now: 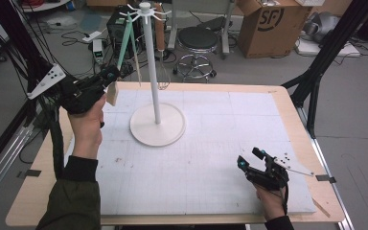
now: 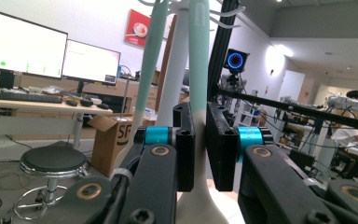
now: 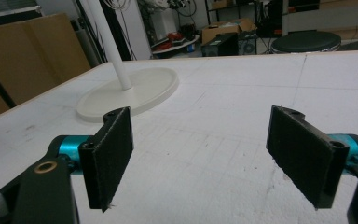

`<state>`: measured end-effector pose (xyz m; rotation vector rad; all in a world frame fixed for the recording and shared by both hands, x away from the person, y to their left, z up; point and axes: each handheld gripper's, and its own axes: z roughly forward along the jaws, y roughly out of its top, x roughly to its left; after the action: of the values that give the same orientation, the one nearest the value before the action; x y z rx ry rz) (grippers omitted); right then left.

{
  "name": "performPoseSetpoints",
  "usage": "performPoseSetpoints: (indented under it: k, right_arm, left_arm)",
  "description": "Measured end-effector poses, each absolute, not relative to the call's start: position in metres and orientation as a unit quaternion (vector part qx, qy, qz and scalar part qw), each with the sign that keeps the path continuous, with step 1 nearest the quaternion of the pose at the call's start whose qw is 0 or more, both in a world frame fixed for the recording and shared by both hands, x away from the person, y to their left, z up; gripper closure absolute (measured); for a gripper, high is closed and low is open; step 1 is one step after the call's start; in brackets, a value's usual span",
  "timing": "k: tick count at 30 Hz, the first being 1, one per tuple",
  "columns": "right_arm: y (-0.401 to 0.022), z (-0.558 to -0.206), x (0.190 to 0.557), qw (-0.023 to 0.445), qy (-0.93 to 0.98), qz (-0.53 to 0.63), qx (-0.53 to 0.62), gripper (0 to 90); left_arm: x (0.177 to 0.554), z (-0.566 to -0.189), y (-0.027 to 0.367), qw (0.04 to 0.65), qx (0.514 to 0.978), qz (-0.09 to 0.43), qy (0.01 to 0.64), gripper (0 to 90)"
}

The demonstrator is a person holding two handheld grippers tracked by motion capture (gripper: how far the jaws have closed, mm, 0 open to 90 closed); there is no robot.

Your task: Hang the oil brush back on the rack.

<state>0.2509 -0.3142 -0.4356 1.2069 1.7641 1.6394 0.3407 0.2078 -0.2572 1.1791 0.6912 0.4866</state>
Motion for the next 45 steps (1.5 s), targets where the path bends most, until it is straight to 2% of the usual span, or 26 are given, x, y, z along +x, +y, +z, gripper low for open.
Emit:
performPoseSetpoints:
  k: [1,2,3,7,12,16,22,30,39,45]
  right_arm:
    - [-0.314,-0.435,0.251,0.221,0.637,0.594,0.438,22.2]
    - [-0.314,-0.435,0.25,0.22,0.638,0.594,0.438,22.3]
    - [-0.315,-0.436,0.25,0.223,0.638,0.594,0.437,22.2]
    - [-0.316,-0.435,0.248,0.221,0.638,0.593,0.438,22.2]
    - [-0.314,-0.435,0.247,0.22,0.641,0.592,0.437,20.5]
    - [-0.312,-0.435,0.247,0.22,0.643,0.592,0.433,18.1]
    - [-0.308,-0.437,0.25,0.214,0.649,0.59,0.429,17.2]
    - [-0.306,-0.436,0.25,0.217,0.65,0.593,0.424,17.2]
    - [-0.306,-0.434,0.246,0.22,0.649,0.591,0.425,17.2]
    - [-0.3,-0.432,0.246,0.222,0.652,0.592,0.418,17.2]
  left_arm:
    - [0.342,-0.258,0.208,0.749,0.538,0.218,0.321,79.0]
    - [0.343,-0.258,0.209,0.745,0.536,0.216,0.332,63.7]
    - [0.344,-0.259,0.21,0.738,0.541,0.211,0.344,52.6]
    - [0.338,-0.27,0.213,0.722,0.555,0.229,0.345,39.6]
    - [0.326,-0.287,0.22,0.719,0.564,0.243,0.326,33.3]
    - [0.321,-0.298,0.229,0.721,0.571,0.227,0.32,23.7]
    - [0.309,-0.318,0.234,0.716,0.58,0.226,0.315,23.0]
    - [0.301,-0.344,0.228,0.693,0.617,0.219,0.303,21.7]
    - [0.287,-0.363,0.232,0.705,0.601,0.219,0.306,21.7]
    - [0.276,-0.385,0.236,0.692,0.612,0.209,0.32,21.7]
